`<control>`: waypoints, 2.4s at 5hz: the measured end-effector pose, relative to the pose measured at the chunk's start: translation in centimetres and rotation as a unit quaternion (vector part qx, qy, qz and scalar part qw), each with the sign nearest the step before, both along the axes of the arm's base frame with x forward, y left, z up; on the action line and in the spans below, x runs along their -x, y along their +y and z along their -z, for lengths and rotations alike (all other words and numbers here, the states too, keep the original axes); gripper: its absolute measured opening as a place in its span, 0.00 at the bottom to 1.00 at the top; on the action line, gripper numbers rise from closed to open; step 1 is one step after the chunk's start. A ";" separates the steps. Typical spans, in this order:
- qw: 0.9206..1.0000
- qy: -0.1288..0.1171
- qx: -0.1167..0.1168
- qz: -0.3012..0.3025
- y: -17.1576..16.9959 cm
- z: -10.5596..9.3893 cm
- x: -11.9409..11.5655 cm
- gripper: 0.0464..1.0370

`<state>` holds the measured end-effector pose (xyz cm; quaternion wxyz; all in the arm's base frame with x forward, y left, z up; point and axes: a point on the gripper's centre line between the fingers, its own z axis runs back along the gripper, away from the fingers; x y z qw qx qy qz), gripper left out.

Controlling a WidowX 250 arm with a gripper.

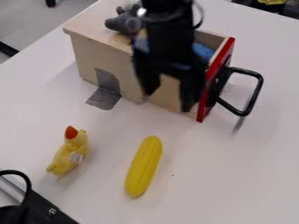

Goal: Close the drawer

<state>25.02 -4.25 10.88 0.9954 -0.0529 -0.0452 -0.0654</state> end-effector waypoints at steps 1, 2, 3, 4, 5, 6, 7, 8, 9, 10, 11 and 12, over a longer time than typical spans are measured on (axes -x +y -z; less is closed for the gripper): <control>1.000 -0.012 -0.007 0.016 -3.0 0.1 -2.4 0.96; 0.999 -0.035 -0.023 0.019 -5.7 0.9 -4.8 0.96; 0.998 -0.050 -0.039 0.016 -8.3 2.4 -7.4 0.96; 0.996 -0.074 -0.055 -0.020 -8.8 3.6 -9.5 0.96; 0.993 -0.086 -0.074 -0.038 -8.5 5.1 -10.9 0.96; 0.990 -0.088 -0.101 -0.041 -7.5 7.2 -11.8 0.96; 0.990 -0.071 -0.115 -0.050 -6.8 10.1 -12.1 0.92; 0.990 -0.067 -0.109 -0.059 -6.6 10.5 -12.3 0.63; 0.990 -0.066 -0.109 -0.060 -6.4 10.5 -12.1 0.32; 0.989 -0.059 -0.113 -0.079 -4.9 10.2 -11.9 0.13; 0.986 -0.055 -0.119 -0.101 -2.5 10.3 -12.0 0.09; 0.985 -0.051 -0.123 -0.110 -0.9 10.4 -12.1 0.08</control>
